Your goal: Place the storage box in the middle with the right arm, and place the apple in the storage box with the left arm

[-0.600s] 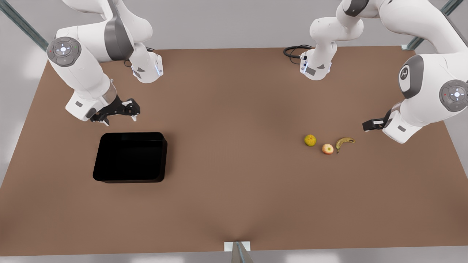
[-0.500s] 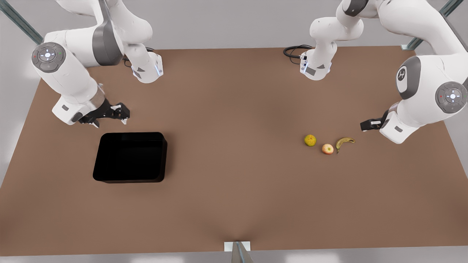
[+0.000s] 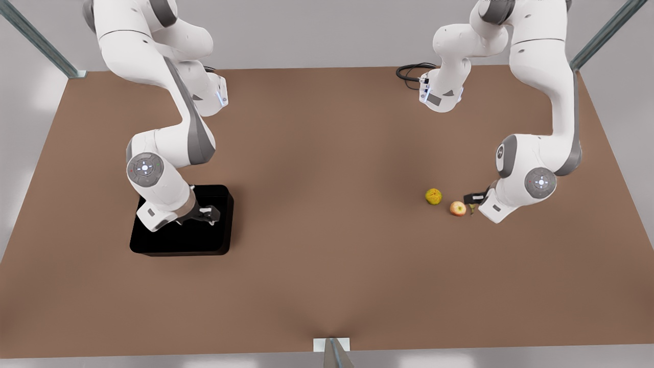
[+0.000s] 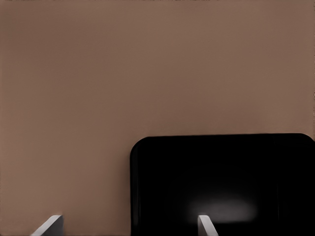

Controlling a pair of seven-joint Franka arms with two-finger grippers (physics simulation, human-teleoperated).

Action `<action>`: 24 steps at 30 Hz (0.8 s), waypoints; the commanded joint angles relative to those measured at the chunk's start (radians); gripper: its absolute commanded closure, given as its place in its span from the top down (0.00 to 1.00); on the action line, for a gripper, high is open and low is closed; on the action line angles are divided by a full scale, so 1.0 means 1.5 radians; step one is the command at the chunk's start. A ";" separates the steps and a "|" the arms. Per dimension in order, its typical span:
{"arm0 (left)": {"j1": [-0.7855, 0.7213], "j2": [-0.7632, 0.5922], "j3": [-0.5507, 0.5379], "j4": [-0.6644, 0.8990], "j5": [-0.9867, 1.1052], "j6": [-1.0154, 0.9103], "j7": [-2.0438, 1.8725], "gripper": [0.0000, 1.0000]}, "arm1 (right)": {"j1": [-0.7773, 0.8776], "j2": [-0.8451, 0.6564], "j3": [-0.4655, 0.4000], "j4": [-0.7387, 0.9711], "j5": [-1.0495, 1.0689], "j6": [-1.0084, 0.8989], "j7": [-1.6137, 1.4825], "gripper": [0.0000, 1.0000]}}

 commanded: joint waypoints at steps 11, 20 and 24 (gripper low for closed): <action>0.012 0.077 0.000 -0.030 -0.042 0.141 -0.006 1.00 | 0.053 0.035 -0.027 -0.023 0.006 0.045 0.028 1.00; 0.008 0.045 0.000 -0.163 -0.062 0.271 0.004 1.00 | 0.083 0.058 -0.035 -0.025 0.007 0.051 0.029 1.00; 0.008 0.056 0.000 -0.162 -0.062 0.287 0.005 1.00 | 0.082 0.073 -0.035 -0.039 0.008 0.067 0.029 1.00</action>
